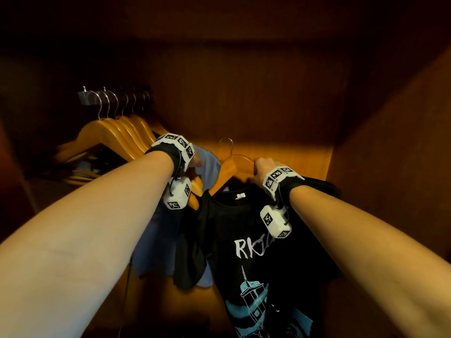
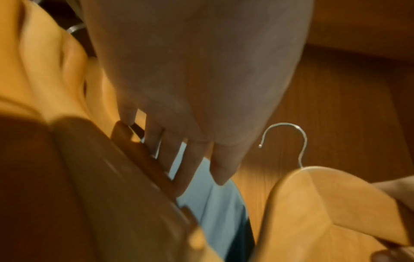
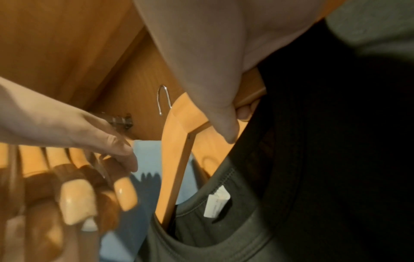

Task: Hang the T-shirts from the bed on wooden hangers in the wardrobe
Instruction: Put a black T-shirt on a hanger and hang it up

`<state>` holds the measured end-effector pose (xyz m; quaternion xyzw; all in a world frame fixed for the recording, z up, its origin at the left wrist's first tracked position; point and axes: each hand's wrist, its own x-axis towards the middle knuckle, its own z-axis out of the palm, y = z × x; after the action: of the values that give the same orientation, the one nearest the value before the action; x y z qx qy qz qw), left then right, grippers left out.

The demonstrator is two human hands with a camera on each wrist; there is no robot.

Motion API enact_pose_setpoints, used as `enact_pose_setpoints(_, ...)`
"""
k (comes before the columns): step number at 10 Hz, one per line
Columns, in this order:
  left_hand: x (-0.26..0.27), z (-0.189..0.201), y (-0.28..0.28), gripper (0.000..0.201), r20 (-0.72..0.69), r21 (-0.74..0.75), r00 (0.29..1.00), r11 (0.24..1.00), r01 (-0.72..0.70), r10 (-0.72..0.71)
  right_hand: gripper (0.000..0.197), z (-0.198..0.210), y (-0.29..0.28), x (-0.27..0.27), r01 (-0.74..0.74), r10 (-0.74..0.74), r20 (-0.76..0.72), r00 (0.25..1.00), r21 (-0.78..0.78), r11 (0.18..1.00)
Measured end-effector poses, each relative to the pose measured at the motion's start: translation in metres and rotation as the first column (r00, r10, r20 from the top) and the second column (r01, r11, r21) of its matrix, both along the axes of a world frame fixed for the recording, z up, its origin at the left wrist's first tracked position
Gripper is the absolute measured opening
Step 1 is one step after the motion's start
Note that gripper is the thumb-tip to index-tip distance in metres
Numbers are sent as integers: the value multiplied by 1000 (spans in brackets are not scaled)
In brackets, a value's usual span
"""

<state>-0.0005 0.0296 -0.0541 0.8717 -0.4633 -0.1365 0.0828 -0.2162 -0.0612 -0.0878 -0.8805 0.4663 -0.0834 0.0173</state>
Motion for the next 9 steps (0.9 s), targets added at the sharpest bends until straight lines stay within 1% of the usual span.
enact_pose_setpoints(1, 27, 1, -9, 46, 90, 18, 996, 1000, 10, -12, 30, 6, 0, 13, -18, 18, 14, 1000, -50, 999)
enact_pose_setpoints(2, 65, 1, -33, 78, 285, 7, 955, 996, -86, 81, 33, 17, 0, 26, -42, 44, 38, 998, -51, 998)
enact_pose_setpoints(3, 37, 17, -8, 70, 368, -26, 923, 993, -112, 113, 39, 26, 2, 40, -70, 72, 64, 995, -36, 997)
enact_pose_setpoints(4, 21, 26, 10, 51, 267, -73, 955, 991, -113, 128, 44, 32, 3, 53, -90, 92, 94, 991, -31, 996)
enact_pose_setpoints(5, 24, 30, 20, 30, 173, -144, 981, 987, -68, 93, 46, 38, 6, 66, -109, 110, 126, 986, -18, 994)
enact_pose_setpoints(6, 26, 37, 24, 33, 211, -154, 974, 987, -52, 85, 48, 46, 7, 79, -120, 119, 158, 980, -5, 993)
enact_pose_setpoints(8, 39, 48, 30, 43, 293, -67, 950, 993, -94, 110, 47, 63, 10, 104, -162, 163, 193, 968, -23, 987)
enact_pose_setpoints(9, 62, 54, 26, 49, 424, -45, 894, 989, -138, 144, 43, 72, 10, 117, -177, 181, 196, 964, -38, 984)
